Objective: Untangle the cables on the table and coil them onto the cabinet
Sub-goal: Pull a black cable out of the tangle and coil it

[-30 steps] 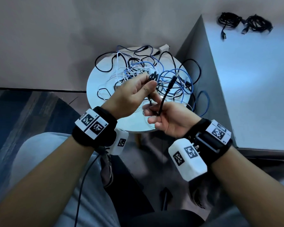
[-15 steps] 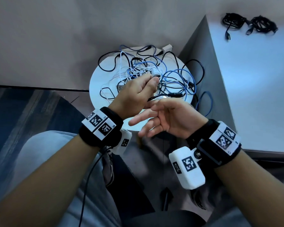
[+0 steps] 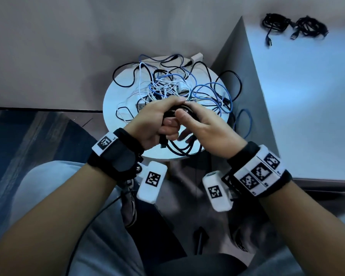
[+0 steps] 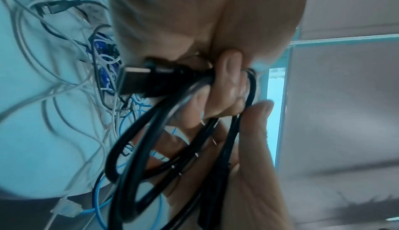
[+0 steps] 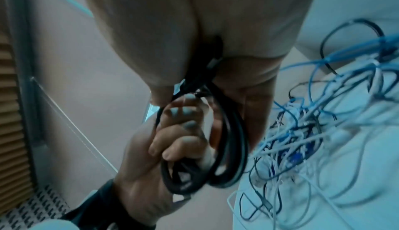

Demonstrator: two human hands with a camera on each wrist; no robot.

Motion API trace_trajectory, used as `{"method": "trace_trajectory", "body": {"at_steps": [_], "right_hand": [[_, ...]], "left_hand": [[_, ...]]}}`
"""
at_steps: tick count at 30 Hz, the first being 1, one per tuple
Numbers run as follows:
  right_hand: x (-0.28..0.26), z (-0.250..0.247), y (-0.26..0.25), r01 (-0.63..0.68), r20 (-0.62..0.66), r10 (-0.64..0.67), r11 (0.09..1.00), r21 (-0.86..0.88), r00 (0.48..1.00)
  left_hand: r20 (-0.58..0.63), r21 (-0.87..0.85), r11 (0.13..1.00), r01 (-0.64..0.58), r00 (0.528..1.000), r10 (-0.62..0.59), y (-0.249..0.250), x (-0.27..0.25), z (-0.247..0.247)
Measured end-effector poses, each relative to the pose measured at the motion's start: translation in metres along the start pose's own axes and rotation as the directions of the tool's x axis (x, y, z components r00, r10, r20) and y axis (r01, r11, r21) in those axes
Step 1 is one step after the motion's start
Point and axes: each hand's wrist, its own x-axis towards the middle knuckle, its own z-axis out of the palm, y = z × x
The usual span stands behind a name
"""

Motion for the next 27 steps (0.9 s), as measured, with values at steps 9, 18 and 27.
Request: {"method": "trace_trajectory", "body": {"at_steps": [9,18,27], "right_hand": [[0.001,0.005,0.004,0.048,-0.131,-0.044,0.999,0.025,0.990],[0.000,0.007,0.003,0.040,0.083,-0.051,0.991,0.127,0.995],[0.002,-0.003,0.012,0.095,0.043,-0.086,0.941,-0.324,0.995]], "left_hand": [[-0.208,0.151,0.983,-0.102,0.969,0.133,-0.002,0.003,0.007],[-0.312,0.250,0.955,-0.162,0.920,0.238,-0.008,0.006,-0.001],[-0.273,0.498,0.866,-0.037,0.941,0.197,-0.003,0.009,-0.010]]}}
